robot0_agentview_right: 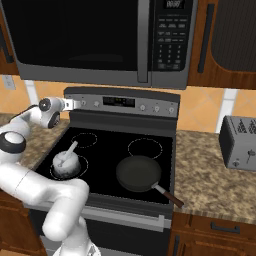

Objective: Pick the kettle from the counter and place it on a stove burner. Then turn the burner on.

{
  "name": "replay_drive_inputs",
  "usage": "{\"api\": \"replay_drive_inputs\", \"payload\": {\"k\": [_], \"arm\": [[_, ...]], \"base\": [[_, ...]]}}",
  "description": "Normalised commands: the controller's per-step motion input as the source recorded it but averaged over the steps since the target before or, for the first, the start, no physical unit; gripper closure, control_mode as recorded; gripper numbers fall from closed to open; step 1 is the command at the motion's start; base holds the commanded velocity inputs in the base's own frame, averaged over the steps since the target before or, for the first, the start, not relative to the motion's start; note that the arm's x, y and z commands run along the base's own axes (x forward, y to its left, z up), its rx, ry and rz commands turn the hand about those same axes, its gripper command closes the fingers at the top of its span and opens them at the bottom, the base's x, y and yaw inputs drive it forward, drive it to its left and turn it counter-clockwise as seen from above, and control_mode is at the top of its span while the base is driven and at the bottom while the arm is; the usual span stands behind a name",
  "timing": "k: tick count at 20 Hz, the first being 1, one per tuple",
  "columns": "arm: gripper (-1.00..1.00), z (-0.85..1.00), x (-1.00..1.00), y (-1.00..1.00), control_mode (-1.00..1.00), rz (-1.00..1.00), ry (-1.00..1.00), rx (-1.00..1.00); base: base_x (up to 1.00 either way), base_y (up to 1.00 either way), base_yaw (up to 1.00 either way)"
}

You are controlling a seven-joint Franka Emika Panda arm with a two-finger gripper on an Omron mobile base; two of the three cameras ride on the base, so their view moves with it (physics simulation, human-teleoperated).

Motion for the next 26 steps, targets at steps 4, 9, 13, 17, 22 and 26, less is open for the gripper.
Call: {"api": "replay_drive_inputs", "payload": {"k": [4,9,13,17,22,26], "arm": [[-1.0,0.0,0.08,0.0,-1.0,0.0,0.0,0.0],[-1.0,0.01,0.06,0.05,-1.0,0.0,0.0,0.0],[-1.0,0.07,0.0,0.29,-1.0,0.0,0.0,0.0],[-1.0,0.08,0.0,0.29,-1.0,0.0,0.0,0.0],[-1.0,0.01,0.0,0.06,-1.0,0.0,0.0,0.0],[-1.0,0.0,0.01,0.0,-1.0,0.0,0.0,0.0]], "base": [[0.0,0.0,0.0],[0.0,0.0,0.0],[0.0,0.0,0.0],[0.0,0.0,0.0],[0.0,0.0,0.0],[0.0,0.0,0.0]]}}
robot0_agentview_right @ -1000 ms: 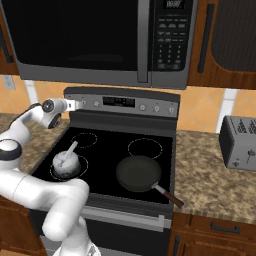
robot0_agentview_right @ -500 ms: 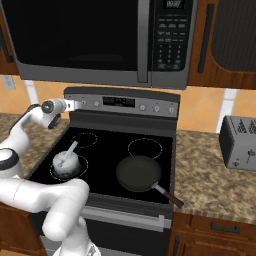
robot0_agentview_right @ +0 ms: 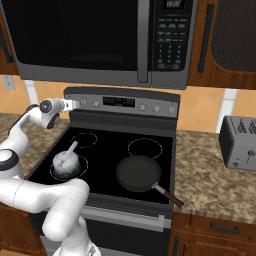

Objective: Pick the kettle from the counter and place it on a stove burner. Then turn the burner on.

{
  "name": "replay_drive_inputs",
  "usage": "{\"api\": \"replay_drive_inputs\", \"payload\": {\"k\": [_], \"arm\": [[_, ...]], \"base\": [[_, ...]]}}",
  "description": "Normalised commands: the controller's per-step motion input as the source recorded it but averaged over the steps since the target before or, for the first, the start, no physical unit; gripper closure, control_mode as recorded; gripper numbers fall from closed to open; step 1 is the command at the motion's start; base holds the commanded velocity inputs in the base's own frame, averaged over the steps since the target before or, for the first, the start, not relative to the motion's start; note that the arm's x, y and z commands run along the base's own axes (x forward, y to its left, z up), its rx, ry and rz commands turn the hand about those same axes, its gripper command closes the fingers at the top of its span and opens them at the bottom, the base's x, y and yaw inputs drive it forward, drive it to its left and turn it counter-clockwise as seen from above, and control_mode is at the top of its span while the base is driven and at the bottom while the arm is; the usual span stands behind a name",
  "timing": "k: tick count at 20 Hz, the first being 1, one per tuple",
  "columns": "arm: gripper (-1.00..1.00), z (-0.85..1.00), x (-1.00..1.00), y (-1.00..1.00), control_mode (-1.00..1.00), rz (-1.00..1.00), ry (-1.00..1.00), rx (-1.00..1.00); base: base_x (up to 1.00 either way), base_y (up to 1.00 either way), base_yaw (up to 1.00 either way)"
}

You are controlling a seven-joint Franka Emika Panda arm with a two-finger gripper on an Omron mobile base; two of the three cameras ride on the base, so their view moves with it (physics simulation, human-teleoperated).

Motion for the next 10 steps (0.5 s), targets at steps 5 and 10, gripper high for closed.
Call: {"api": "replay_drive_inputs", "payload": {"k": [5,10], "arm": [[-1.0,0.0,0.01,0.0,-1.0,0.0,0.0,0.0],[-1.0,0.0,0.0,0.0,-1.0,0.0,0.0,0.0]], "base": [[0.0,0.0,0.0],[0.0,0.0,0.0]]}}
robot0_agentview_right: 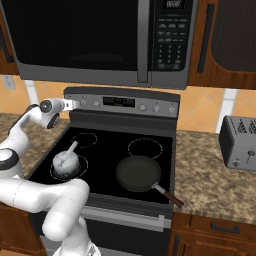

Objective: Pick the kettle from the counter and place it on a stove burner. Then turn the burner on.

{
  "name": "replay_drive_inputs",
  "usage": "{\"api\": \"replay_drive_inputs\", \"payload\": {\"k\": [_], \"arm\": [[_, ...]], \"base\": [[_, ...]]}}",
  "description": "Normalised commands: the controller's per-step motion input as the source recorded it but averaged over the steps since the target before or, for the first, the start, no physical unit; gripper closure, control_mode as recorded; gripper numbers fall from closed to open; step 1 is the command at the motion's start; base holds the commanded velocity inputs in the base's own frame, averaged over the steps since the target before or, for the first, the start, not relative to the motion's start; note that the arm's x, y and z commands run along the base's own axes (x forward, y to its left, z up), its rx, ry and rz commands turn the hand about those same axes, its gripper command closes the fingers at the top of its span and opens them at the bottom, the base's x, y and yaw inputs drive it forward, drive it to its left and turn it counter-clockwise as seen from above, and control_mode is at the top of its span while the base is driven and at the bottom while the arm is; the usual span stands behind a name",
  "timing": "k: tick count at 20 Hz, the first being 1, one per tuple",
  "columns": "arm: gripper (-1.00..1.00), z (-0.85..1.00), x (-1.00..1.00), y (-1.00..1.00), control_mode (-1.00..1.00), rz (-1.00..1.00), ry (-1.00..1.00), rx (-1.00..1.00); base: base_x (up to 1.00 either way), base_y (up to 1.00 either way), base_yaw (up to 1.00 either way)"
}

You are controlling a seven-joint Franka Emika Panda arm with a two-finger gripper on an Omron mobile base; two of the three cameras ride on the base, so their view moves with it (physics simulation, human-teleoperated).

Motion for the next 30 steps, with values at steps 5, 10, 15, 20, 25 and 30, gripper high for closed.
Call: {"api": "replay_drive_inputs", "payload": {"k": [5,10,15,20,25,30], "arm": [[-1.0,0.0,0.0,-0.12,-1.0,-0.04,0.0,0.01],[-1.0,0.02,0.0,0.0,-1.0,-0.08,0.0,0.0],[-1.0,0.09,0.0,0.04,-1.0,-0.04,0.0,0.0],[-1.0,0.12,0.0,0.1,-1.0,-0.03,0.0,0.0],[-1.0,-0.13,0.0,0.0,-1.0,0.0,0.0,0.0],[-1.0,-0.08,0.0,0.0,-1.0,0.0,0.0,0.0]], "base": [[0.0,0.0,0.0],[0.0,0.0,0.0],[0.0,0.0,0.0],[0.0,0.0,0.0],[0.0,0.0,0.0],[0.0,0.0,0.0]]}}
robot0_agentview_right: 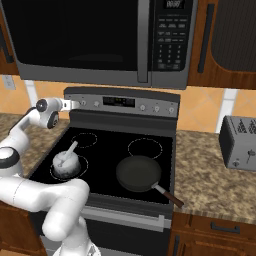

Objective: Pick the kettle from the counter and place it on a stove burner. Then turn the burner on.

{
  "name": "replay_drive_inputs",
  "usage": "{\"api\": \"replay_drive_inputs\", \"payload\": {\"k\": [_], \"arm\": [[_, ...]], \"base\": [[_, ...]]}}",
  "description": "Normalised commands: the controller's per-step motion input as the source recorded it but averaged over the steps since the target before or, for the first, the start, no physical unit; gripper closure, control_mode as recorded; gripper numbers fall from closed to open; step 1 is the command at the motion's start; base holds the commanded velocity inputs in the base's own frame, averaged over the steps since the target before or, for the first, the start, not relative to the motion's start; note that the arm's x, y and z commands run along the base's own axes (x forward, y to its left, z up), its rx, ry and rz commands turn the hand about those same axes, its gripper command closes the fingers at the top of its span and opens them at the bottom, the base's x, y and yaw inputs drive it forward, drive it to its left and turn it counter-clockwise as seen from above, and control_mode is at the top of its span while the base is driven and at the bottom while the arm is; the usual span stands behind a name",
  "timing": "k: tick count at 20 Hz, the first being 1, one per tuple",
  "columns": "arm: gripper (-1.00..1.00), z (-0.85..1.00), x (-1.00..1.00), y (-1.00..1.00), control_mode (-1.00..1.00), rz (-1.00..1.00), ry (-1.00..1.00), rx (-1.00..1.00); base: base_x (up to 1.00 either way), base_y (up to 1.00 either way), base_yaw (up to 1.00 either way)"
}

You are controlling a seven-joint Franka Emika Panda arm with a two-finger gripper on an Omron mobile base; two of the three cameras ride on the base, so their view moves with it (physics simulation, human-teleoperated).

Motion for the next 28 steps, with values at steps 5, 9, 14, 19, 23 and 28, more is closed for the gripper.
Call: {"api": "replay_drive_inputs", "payload": {"k": [5,9,14,19,23,28], "arm": [[-1.0,0.1,0.0,0.0,-1.0,0.0,-0.01,0.0],[-1.0,0.02,0.0,0.0,-1.0,0.0,0.0,0.0],[-1.0,0.0,0.06,0.0,-1.0,0.0,0.0,0.0],[-1.0,0.0,0.18,0.0,-1.0,0.0,0.0,0.0],[-1.0,0.0,0.12,0.0,-1.0,0.0,0.0,0.0],[-1.0,0.0,0.0,0.0,-1.0,0.0,0.0,0.0]], "base": [[0.0,0.0,0.0],[0.0,0.0,0.0],[0.0,0.0,0.0],[0.0,0.0,0.0],[0.0,0.0,0.0],[0.0,0.0,0.0]]}}
